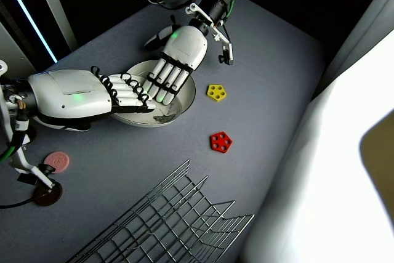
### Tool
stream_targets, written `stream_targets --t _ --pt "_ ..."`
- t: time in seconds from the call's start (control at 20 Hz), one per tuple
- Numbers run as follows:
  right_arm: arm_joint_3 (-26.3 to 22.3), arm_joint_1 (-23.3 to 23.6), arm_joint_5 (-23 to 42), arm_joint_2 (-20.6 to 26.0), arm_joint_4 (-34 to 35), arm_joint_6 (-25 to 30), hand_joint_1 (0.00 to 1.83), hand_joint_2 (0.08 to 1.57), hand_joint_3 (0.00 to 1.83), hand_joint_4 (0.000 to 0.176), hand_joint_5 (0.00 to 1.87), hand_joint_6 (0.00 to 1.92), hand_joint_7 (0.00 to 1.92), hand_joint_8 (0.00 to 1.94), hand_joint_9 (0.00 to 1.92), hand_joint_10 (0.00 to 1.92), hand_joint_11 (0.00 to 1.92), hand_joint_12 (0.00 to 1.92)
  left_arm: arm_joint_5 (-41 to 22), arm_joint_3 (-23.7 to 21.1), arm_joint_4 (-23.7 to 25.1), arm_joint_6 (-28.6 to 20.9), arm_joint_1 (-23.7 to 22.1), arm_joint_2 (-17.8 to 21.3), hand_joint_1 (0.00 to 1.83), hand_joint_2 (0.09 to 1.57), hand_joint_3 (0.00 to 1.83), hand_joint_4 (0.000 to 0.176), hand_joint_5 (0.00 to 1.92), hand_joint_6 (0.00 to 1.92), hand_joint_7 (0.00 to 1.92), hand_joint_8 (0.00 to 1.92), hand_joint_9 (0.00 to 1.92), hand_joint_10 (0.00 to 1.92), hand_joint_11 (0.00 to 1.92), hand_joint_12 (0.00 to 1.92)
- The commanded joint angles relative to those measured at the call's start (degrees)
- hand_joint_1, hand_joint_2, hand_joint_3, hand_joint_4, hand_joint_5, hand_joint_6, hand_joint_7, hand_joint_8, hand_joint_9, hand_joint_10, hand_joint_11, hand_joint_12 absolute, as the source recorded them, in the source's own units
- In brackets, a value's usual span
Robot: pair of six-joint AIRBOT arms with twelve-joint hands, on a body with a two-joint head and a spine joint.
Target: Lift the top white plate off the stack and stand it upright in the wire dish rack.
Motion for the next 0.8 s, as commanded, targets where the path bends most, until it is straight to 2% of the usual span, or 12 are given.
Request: stream_targets --t 0.0,0.45,0.6,0.75 --pt "0.19 -0.02 3.12 0.27 2.86 -0.37 1.23 0.97 0.00 0.000 0.27 0.02 0.27 0.01 0.30 0.01 0.31 0.08 1.58 0.00 1.03 -0.13 -0.34 -0.88 0.09 0.87 0.00 0.000 0.07 0.00 0.07 0.00 0.07 0.00 0.09 0.03" --pt "1.24 -0.98 2.81 -2.25 6.24 -0.42 1.17 1.03 0.01 0.000 0.29 0.01 0.26 0.00 0.32 0.00 0.36 0.09 1.48 0.31 0.92 -0.13 -0.34 -0.97 0.09 0.87 0.00 0.000 0.07 0.01 0.09 0.01 0.10 0.01 0.10 0.04" --pt "1.26 -1.09 2.70 -2.67 8.69 -4.18 1.22 1.04 0.01 0.000 0.32 0.01 0.29 0.01 0.36 0.01 0.39 0.10 1.50 0.34 0.91 -0.13 -0.34 -0.97 0.09 0.87 0.00 0.000 0.06 0.00 0.08 0.00 0.09 0.00 0.08 0.03" --pt "1.30 -1.10 2.70 -3.03 9.69 -4.36 1.23 1.09 0.01 0.000 0.35 0.01 0.34 0.01 0.40 0.01 0.42 0.11 1.52 0.34 0.86 -0.14 -0.34 -0.97 0.08 0.87 0.00 0.000 0.06 0.00 0.07 0.00 0.08 0.00 0.08 0.03"
